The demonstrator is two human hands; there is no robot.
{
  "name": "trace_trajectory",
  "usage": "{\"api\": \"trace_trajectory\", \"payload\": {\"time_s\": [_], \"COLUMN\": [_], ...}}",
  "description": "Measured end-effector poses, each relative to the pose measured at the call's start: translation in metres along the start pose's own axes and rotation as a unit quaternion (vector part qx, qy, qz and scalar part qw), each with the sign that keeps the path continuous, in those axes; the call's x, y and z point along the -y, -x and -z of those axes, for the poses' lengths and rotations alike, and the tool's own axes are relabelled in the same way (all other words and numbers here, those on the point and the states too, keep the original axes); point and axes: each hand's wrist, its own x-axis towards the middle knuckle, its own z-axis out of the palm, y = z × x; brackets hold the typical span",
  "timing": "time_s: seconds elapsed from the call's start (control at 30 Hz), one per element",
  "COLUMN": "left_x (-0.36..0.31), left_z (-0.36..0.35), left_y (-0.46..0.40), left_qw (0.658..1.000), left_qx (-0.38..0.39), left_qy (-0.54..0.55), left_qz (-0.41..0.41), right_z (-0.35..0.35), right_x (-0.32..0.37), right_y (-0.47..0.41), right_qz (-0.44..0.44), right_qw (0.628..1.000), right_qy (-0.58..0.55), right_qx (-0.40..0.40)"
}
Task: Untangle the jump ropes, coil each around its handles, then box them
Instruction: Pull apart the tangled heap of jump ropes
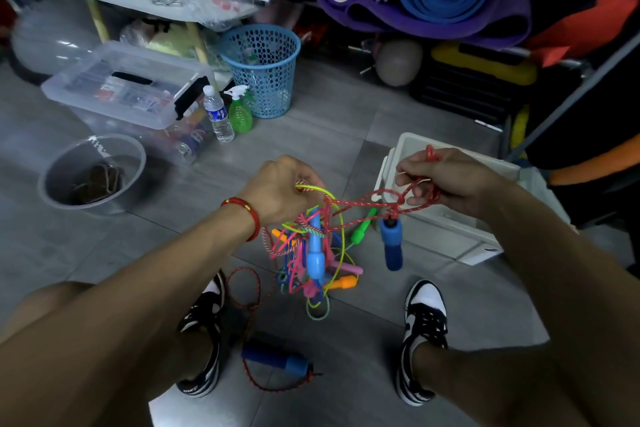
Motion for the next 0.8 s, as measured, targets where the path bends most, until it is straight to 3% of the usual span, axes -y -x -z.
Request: {"api": "trace_trajectory", "payload": {"time_s": [0.13, 0.23, 0.33, 0.43, 0.47, 0.57, 0.63, 0.8], "left_x": [0.0, 0.004, 0.005, 0.003, 0.002, -0.002, -0.004, -0.01], "left_z": [0.002, 0.004, 0.006, 0.005, 0.004, 0.003, 0.004, 0.013], "left_y": [-0.002, -0.005, -0.006, -0.006, -0.005, -0.005, -0.003, 0.004], "left_qw": [0.999, 0.996, 0.992, 0.988, 0.988, 0.986, 0.984, 0.978], "left_qx": [-0.025, -0.041, -0.06, -0.067, -0.064, -0.061, -0.062, -0.059], "left_qy": [0.021, 0.082, 0.11, 0.137, 0.14, 0.157, 0.168, 0.2], "left_qz": [0.004, 0.015, 0.006, -0.005, -0.007, -0.001, -0.001, 0.006], "right_z": [0.001, 0.009, 0.011, -0.004, -0.013, -0.045, -0.065, -0.079], "right_x": [-0.008, -0.006, -0.006, -0.019, -0.024, -0.041, -0.052, -0.074], "right_y": [-0.001, -0.004, -0.007, -0.01, -0.012, -0.013, -0.017, -0.038], "right_qz": [0.104, 0.158, 0.166, 0.141, 0.129, 0.087, 0.09, 0.117], "right_qw": [0.97, 0.905, 0.836, 0.797, 0.799, 0.847, 0.855, 0.86], "right_qy": [0.218, 0.394, 0.523, 0.585, 0.584, 0.5, 0.479, 0.486], "right_qx": [0.009, 0.009, 0.023, 0.05, 0.071, 0.154, 0.175, 0.103]}}
